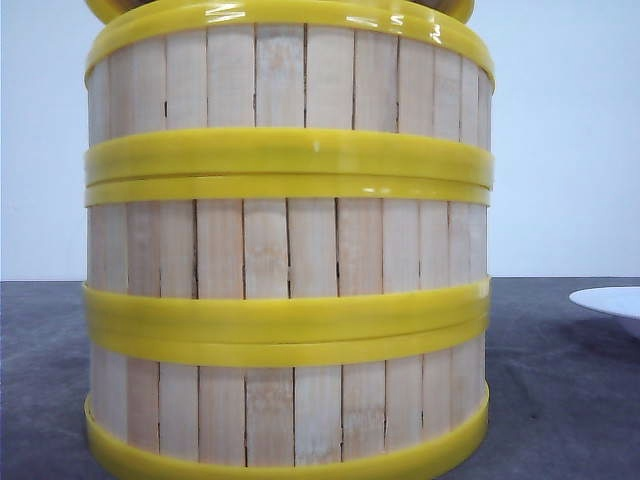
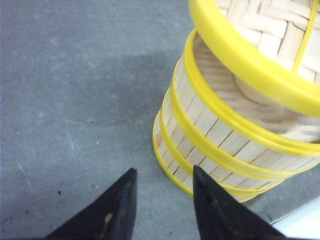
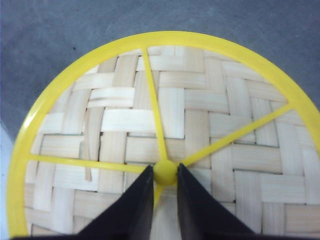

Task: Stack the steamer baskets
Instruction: 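Lower the lid onto the top basket with the right gripper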

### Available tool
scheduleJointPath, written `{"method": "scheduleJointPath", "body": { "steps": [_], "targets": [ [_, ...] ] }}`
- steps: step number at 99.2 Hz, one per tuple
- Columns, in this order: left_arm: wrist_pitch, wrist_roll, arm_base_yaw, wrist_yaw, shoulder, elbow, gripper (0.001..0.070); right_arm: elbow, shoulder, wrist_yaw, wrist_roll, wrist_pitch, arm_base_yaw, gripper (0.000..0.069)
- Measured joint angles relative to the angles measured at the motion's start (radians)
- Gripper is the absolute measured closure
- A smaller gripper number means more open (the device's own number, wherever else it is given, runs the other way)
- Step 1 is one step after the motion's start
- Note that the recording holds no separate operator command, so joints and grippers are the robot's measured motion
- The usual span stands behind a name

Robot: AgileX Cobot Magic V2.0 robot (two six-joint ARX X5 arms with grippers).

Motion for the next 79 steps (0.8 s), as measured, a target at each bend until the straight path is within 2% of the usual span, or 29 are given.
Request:
{"method": "scheduleJointPath", "body": {
  "steps": [29, 79],
  "targets": [
    [-0.006, 0.0, 0.0, 0.0, 0.0, 0.0, 0.0511, 0.0, 0.0, 0.042, 0.0, -0.061, 0.01, 0.0639],
    [-0.005, 0.0, 0.0, 0.0, 0.0, 0.0, 0.0511, 0.0, 0.007, 0.031, 0.0, -0.06, 0.027, 0.0639]
  ]
}}
